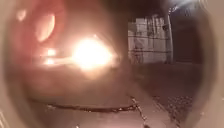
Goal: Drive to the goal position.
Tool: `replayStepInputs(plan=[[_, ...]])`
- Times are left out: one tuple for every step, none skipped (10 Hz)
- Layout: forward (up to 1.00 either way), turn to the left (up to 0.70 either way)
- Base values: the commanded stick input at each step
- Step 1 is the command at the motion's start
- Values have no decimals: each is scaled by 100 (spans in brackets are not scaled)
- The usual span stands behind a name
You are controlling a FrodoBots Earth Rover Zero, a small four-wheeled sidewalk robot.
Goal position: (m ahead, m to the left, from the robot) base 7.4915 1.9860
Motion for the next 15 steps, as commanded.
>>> replayStepInputs(plan=[[-70, 0], [-70, 0], [-70, 0], [-70, 0], [-70, 0], [-70, 0], [-70, 0], [-70, 0], [-70, 0], [-70, 0], [-70, 0], [-70, 0], [-70, 0], [-70, 0], [-70, 0]])
